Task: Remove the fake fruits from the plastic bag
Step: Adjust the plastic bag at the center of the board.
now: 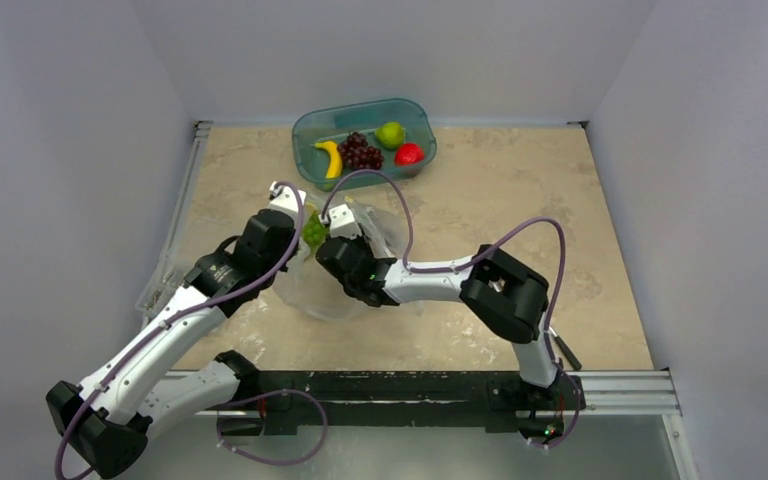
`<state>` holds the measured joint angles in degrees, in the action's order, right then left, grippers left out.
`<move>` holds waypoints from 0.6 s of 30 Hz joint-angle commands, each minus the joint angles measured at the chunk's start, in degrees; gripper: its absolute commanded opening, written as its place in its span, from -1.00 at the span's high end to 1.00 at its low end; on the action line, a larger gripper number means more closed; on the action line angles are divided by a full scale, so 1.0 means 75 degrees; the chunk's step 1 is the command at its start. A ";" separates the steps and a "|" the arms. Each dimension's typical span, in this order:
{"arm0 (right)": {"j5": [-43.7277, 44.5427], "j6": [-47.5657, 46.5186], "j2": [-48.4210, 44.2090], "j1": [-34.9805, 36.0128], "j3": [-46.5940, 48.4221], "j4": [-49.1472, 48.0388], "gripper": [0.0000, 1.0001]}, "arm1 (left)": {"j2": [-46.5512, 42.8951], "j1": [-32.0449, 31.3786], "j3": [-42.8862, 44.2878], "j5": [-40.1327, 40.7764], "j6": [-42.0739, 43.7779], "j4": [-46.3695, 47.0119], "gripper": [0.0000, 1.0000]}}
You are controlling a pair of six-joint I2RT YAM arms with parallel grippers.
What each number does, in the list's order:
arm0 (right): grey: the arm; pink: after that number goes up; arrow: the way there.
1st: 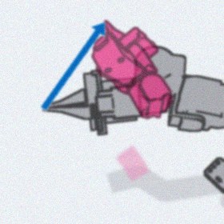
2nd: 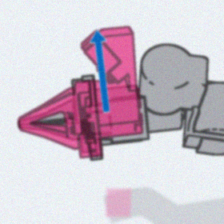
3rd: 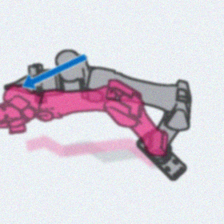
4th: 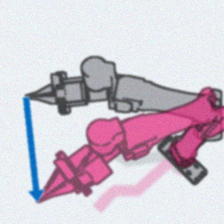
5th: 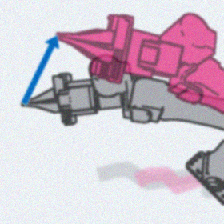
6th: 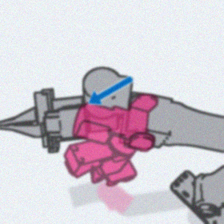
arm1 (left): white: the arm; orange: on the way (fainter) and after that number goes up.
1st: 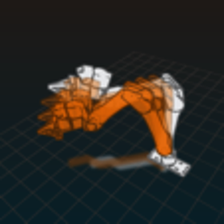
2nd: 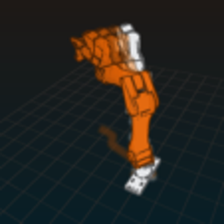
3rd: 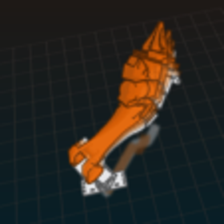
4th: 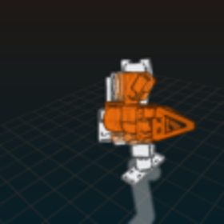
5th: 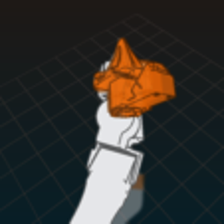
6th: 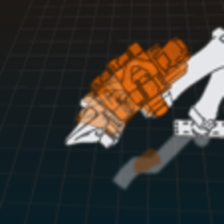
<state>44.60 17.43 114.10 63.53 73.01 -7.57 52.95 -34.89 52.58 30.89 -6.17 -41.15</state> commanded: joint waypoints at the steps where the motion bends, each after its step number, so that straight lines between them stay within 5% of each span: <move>1: 0.1592 -0.0361 0.0052 -0.0194 0.0245 0.0376 0.31 | -0.0007 -0.0001 -0.0057 0.0000 0.0167 0.0271 1.00; 18: 0.0654 -0.0470 0.1064 -0.1571 0.0421 0.0191 -0.34 | 0.0193 -0.0009 -0.0048 -0.0130 0.0167 0.0231 1.00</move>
<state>52.34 15.31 119.59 54.74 73.65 -4.16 54.00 -34.89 52.58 30.00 -6.15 -40.88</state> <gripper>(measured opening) 0.651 0.005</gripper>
